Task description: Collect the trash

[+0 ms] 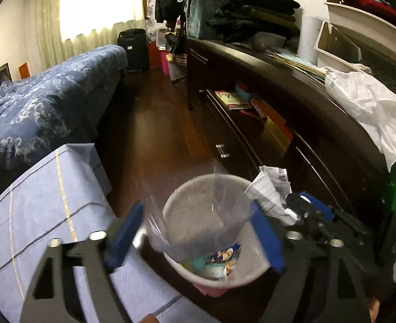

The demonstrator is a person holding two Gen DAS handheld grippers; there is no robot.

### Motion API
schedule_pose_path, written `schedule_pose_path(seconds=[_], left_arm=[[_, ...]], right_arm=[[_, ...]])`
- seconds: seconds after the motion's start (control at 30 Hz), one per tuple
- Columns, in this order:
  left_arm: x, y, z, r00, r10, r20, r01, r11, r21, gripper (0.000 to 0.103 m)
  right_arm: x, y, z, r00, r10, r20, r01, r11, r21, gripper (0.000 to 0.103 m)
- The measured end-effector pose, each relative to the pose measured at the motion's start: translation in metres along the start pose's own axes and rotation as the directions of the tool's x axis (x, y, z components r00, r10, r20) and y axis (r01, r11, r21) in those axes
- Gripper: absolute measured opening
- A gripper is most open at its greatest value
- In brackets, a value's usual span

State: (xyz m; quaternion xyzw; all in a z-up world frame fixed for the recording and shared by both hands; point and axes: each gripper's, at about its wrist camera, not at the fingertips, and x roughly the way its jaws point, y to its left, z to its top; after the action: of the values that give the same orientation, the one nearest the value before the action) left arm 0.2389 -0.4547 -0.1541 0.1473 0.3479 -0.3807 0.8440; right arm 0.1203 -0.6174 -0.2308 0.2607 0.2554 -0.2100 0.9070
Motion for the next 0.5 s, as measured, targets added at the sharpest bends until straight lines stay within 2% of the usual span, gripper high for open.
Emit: schedule_pose_path(seconds=[0.1, 0.17, 0.23, 0.33, 0.43, 0.5], left_arm=[[0.006, 0.001, 0.004, 1.000, -0.005, 0.001, 0.005, 1.000, -0.008, 0.095], [0.007, 0.005, 0.006, 1.000, -0.008, 0.002, 0.008, 1.000, -0.025, 0.096], [0.003, 0.008, 0.007, 1.000, -0.003, 0.012, 0.004, 0.999, -0.039, 0.096], [-0.010, 0.017, 0.008, 0.999, 0.001, 0.039, 0.001, 0.998, -0.067, 0.098], [-0.026, 0.027, 0.007, 0.998, 0.018, 0.064, -0.012, 0.995, -0.095, 0.099], [-0.039, 0.034, 0.004, 0.997, 0.030, 0.073, -0.022, 0.993, -0.113, 0.099]], right_arm=[[0.009, 0.010, 0.002, 0.998, -0.053, 0.016, 0.054, 0.996, -0.065, 0.029], [0.013, 0.016, 0.001, 0.996, -0.081, 0.023, 0.083, 0.992, -0.094, 0.033], [0.018, 0.020, 0.000, 0.996, -0.086, 0.016, 0.088, 0.989, -0.116, 0.040], [0.016, 0.025, -0.005, 0.997, -0.079, 0.015, 0.080, 0.989, -0.128, 0.043], [0.013, 0.029, -0.004, 0.996, -0.088, 0.027, 0.091, 0.986, -0.143, 0.053], [0.008, 0.032, -0.004, 0.996, -0.083, 0.035, 0.088, 0.985, -0.150, 0.053]])
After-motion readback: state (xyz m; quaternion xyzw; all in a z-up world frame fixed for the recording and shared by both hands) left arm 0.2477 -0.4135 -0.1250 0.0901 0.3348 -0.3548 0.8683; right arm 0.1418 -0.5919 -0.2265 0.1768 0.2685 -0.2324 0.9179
